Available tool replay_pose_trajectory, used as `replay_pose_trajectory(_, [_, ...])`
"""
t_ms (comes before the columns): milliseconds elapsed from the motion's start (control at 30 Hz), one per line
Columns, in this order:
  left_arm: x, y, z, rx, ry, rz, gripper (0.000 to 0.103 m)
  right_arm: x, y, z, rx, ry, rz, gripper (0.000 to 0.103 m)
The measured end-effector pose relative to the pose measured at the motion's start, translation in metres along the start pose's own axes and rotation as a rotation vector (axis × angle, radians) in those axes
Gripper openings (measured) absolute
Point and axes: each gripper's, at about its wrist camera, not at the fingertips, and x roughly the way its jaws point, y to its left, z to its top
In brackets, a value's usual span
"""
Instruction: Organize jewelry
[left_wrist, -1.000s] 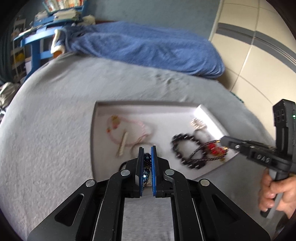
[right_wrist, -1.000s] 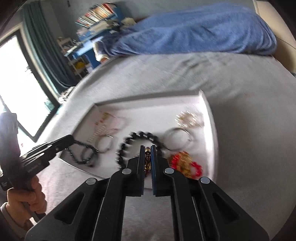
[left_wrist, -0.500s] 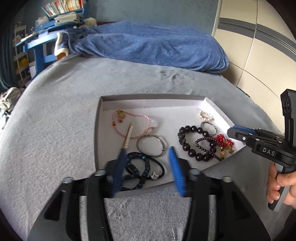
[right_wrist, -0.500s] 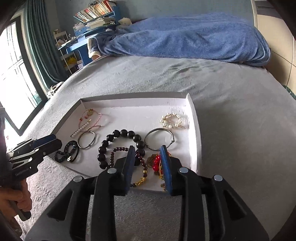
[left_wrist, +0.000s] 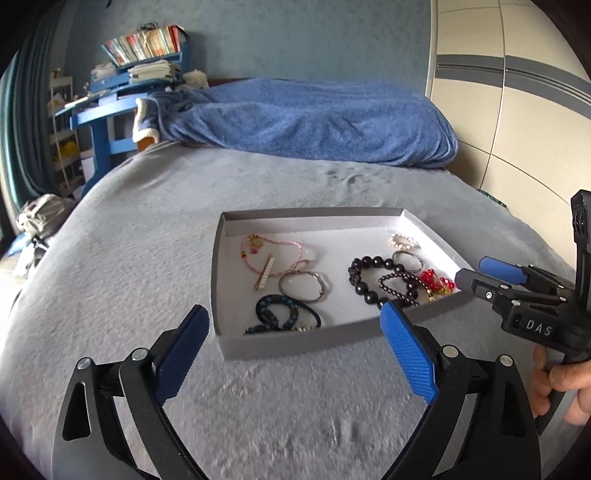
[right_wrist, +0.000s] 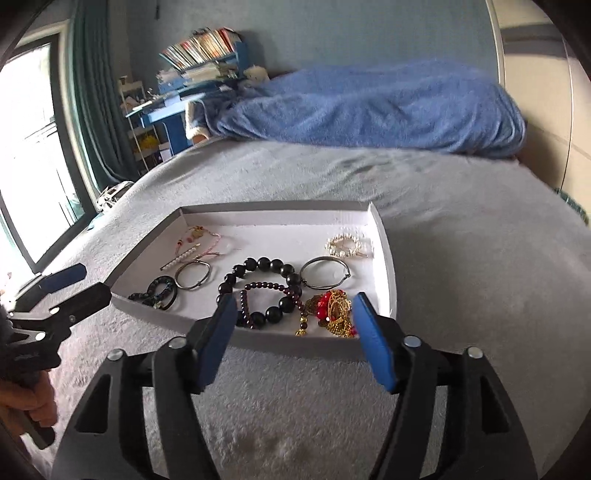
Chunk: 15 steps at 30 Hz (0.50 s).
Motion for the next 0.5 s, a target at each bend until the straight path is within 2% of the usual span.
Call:
replay_pose_trajectory(133, [-0.017, -0.004, -0.011, -0.016, -0.033, 0.018, 0.094, -0.016, -0.003, -0.013, 0.042, -0.062, -0.008, 0.072])
replay_pose_trajectory(233, [-0.029, -0.005, -0.018, -0.035, -0.054, 0.013, 0.095, -0.025, -0.003, -0.019, 0.061, -0.072, -0.003, 0.075])
replay_pose_trajectory(500, [-0.051, -0.013, -0.039, -0.012, -0.115, 0.068, 0.096, -0.054, 0.011, -0.035, -0.004, -0.121, 0.009, 0.078])
